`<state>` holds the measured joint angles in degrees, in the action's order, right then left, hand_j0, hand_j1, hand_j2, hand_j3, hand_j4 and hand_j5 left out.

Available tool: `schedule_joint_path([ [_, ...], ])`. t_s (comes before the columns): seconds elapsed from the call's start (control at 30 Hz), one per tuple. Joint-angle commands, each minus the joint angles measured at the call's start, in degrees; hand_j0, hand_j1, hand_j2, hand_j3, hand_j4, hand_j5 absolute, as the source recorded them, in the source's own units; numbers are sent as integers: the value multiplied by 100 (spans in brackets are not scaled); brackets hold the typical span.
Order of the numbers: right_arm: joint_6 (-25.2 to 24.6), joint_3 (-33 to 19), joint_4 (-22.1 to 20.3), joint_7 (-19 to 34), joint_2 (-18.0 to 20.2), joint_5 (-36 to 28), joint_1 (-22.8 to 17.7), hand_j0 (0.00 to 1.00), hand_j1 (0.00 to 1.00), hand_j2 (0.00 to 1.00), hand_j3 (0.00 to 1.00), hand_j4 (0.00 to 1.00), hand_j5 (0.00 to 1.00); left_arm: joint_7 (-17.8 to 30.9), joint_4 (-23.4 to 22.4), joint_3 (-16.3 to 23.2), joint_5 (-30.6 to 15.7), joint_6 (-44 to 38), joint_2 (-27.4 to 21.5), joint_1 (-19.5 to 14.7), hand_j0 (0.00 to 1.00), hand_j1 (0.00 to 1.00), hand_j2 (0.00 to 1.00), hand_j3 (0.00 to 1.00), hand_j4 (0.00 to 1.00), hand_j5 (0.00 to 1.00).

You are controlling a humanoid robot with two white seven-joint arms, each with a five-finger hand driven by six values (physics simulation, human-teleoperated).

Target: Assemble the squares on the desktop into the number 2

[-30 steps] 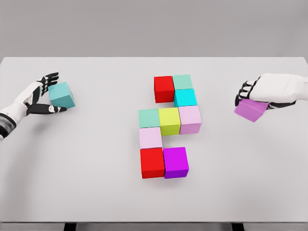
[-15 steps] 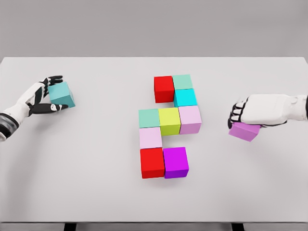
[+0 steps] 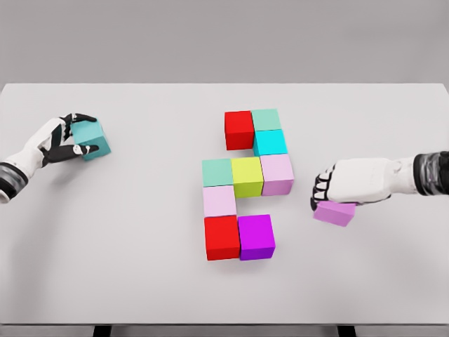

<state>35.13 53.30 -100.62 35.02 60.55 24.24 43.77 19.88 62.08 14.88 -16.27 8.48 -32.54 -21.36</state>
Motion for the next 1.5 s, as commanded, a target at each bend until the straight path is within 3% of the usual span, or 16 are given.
schedule_joint_path([
  [0.0, -13, 111, -2, -2, 9, -33, 0, 52, 52, 52, 52, 52, 52, -1, 41, 6, -8, -57, 11, 0, 57, 57, 57, 57, 57, 57],
  [0.2, -13, 269, -11, -2, 9, -130, 97, 51, 51, 51, 51, 51, 51, 34, 67, 59, 1, -162, 134, -229, 55, 55, 55, 55, 55, 55],
  [0.57, -13, 471, -11, -2, -44, -429, 176, 49, 49, 49, 49, 49, 49, 42, 41, 700, 10, -154, 353, -791, 54, 54, 54, 54, 54, 54],
  [1.03, -13, 752, -19, -2, -167, -437, 220, 49, 49, 49, 49, 49, 49, 43, 23, 1131, 54, -145, 661, -1081, 54, 54, 54, 54, 54, 54],
  [1.07, -13, 752, -19, -2, -149, -464, 255, 53, 53, 53, 53, 53, 53, 43, 23, 1236, 45, -145, 696, -1134, 54, 54, 54, 54, 54, 54],
  [1.1, -13, 752, -11, -2, -140, -507, 264, 100, 100, 100, 100, 100, 100, 34, 6, 1298, 54, -153, 714, -1160, 54, 54, 54, 54, 54, 54],
  [1.33, -13, 718, -11, -2, -97, -631, 431, 100, 100, 100, 100, 100, 100, 43, -12, 1368, 300, -153, 1047, -1283, 54, 54, 54, 54, 54, 54],
  [1.47, -13, 313, -2, -2, 211, -639, 554, 100, 100, 100, 100, 100, 100, 51, -12, 1403, 326, -136, 1188, -1283, 54, 54, 54, 54, 54, 54],
])
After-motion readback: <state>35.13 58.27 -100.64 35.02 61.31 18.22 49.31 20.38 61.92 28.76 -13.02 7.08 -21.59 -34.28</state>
